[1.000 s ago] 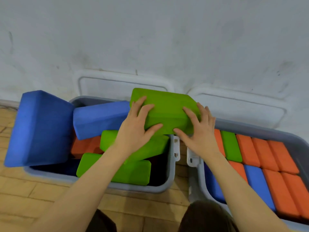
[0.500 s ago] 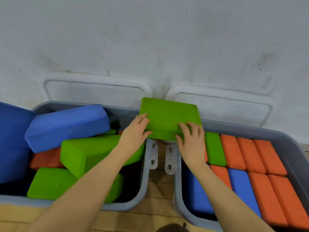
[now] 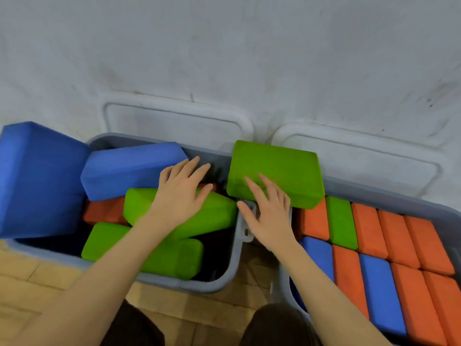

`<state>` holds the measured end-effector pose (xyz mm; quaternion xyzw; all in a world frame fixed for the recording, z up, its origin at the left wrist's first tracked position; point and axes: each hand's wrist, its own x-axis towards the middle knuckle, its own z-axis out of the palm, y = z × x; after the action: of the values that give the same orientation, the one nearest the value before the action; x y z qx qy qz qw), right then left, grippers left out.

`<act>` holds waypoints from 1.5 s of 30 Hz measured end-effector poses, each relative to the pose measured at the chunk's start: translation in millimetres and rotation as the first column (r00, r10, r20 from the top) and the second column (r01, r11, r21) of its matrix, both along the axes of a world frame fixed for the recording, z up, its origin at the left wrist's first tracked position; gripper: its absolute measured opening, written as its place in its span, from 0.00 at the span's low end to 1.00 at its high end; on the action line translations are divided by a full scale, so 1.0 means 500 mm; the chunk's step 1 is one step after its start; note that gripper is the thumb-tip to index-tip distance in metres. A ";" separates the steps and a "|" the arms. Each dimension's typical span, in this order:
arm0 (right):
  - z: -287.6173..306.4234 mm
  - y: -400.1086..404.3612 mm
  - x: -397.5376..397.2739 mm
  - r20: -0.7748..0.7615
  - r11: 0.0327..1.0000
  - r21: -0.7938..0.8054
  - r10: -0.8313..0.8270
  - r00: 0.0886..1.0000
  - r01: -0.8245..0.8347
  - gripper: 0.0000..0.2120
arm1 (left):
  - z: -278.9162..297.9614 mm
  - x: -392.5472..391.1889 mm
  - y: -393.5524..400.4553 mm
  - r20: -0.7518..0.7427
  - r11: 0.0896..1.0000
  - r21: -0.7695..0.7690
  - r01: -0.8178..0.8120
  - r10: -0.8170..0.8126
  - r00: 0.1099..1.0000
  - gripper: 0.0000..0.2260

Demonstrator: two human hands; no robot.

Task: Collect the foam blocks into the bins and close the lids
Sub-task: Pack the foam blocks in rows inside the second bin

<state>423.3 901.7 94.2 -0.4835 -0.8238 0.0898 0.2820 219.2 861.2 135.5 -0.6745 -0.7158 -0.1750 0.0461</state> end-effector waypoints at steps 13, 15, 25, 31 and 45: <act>0.014 -0.116 -0.243 0.209 0.905 -0.114 0.425 0.881 -0.410 0.45 | -0.052 -0.201 -0.196 0.149 0.907 -0.355 -0.224 0.292 0.945 0.29; 0.018 -0.116 -0.247 0.209 0.890 -0.076 0.455 0.865 -0.450 0.41 | -0.077 -0.205 -0.208 0.211 0.919 -0.356 -0.170 0.256 0.943 0.34; 0.046 -0.136 -0.248 -0.069 0.943 0.112 0.320 0.945 -0.312 0.30 | -0.113 -0.214 -0.240 0.232 0.942 -0.238 -0.238 0.293 0.928 0.40; 0.027 -0.138 -0.256 -0.074 0.946 0.075 0.322 0.944 -0.317 0.29 | -0.146 -0.252 -0.282 0.173 0.905 -0.413 -0.104 0.191 0.966 0.50; 0.141 -0.144 -0.266 -0.187 0.888 0.335 0.390 0.902 -0.315 0.24 | -0.002 -0.243 -0.285 -0.062 0.990 0.141 0.019 -0.010 0.998 0.38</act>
<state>290.3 829.7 164.9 -0.2617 -0.8602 0.0753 0.4312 97.7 718.8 134.4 -0.6796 -0.6949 -0.2051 0.1146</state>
